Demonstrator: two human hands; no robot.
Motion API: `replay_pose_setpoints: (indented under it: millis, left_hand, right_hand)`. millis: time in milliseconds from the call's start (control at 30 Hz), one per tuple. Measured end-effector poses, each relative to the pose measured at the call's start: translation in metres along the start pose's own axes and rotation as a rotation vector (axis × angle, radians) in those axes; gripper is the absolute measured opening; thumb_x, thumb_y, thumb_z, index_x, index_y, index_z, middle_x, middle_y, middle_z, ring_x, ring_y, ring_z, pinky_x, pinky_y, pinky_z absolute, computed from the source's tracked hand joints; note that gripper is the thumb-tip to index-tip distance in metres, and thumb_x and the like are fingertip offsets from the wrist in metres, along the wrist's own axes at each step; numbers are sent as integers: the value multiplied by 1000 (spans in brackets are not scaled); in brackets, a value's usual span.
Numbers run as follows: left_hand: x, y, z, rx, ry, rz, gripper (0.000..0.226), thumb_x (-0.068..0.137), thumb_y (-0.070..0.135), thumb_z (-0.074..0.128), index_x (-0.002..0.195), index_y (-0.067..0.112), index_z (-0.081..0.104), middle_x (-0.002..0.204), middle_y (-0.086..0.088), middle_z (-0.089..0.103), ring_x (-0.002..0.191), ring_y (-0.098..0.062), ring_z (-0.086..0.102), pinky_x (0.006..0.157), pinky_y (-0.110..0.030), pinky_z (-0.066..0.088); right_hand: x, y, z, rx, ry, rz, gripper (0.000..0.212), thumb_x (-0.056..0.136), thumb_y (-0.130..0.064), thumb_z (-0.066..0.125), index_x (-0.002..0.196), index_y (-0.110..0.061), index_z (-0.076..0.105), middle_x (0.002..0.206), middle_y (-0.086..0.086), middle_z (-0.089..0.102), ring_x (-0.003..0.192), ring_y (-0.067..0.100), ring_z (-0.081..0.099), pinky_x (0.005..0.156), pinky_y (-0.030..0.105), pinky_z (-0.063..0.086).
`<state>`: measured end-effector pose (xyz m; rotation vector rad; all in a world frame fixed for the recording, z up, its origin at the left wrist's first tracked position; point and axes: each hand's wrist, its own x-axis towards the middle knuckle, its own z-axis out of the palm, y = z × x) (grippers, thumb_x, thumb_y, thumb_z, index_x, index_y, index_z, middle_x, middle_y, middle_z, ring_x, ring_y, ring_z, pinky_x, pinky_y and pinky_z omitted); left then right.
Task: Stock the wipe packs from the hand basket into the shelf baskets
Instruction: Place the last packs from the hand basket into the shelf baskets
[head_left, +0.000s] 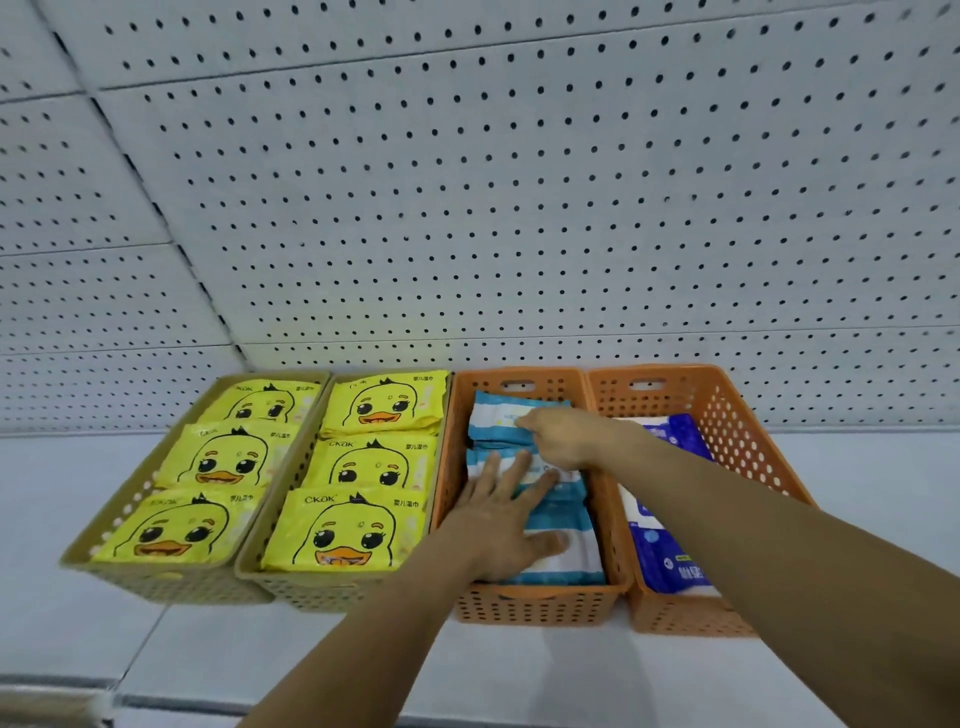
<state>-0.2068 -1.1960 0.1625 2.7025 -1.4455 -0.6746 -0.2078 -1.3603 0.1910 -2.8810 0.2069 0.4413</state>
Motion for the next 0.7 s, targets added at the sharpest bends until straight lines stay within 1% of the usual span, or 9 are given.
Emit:
replay_pose_setpoints:
  millis: [67,200,267,367,467,533,600,667,700]
  left_hand:
    - [3,-1,1,16,0,4,77,92,70,31,150,44,-12,158,6,-28,144,-25,-30,117,-44,-13]
    - [10,-2,7,59,16,-6,78,90,74,26,150,43,-15,157,4,-30,143,-26,-32,115,-41,-18]
    - [10,-2,8,59,-1,-14,79,90,74,25,149,43,-15,157,5,-30,143,-26,-31,115,-41,-17]
    - [8,-1,2,50,-12,-30,79,90,74,28,150,43,-14,158,5,-29,144,-25,-29,116,-41,-14]
    - [3,2,-2,60,7,-29,79,91,72,30,151,42,-10,160,4,-23,146,-24,-23,118,-42,-11]
    - [-2,3,-6,18,50,-37,78,93,69,30,153,38,-8,162,1,-16,148,-24,-18,119,-41,-8]
    - [-12,6,-12,-25,142,-32,76,95,65,31,154,32,-3,164,-1,-4,150,-23,-9,120,-42,-3]
    - [-36,13,-10,-90,297,-15,70,96,59,36,154,30,12,161,0,20,149,-21,9,122,-42,8]
    - [-47,15,-8,-141,404,3,64,96,56,39,152,30,21,155,3,32,145,-18,20,120,-39,16]
  right_hand:
    - [6,-3,-1,-47,-41,-32,52,96,-11,41,148,-18,33,150,10,35,130,28,41,105,37,36]
    - [7,-5,-2,-160,-22,-98,51,96,-14,40,147,-21,36,149,9,35,122,33,46,99,39,39]
    - [7,-6,-1,-132,-33,-81,52,96,-14,39,147,-22,34,150,8,34,123,32,44,100,40,39]
    - [7,-6,-3,-80,-50,-28,56,96,-15,40,150,-24,27,155,7,27,134,28,37,106,39,37]
    - [-2,-5,-3,-39,-33,-7,57,97,-14,41,151,-22,23,157,8,22,138,28,31,109,38,34]
    - [-14,-6,-3,15,53,-11,54,98,-17,40,150,-24,25,157,7,21,140,29,27,111,42,30]
    - [-34,-8,-5,99,150,4,50,100,-26,40,148,-27,29,157,3,24,141,26,26,112,45,30]
    - [-61,-10,-3,188,181,18,50,99,-35,42,147,-27,31,155,2,29,139,23,30,111,42,33]
    - [-72,-11,-2,219,187,20,52,99,-39,43,147,-28,30,154,1,30,138,21,32,110,41,33]
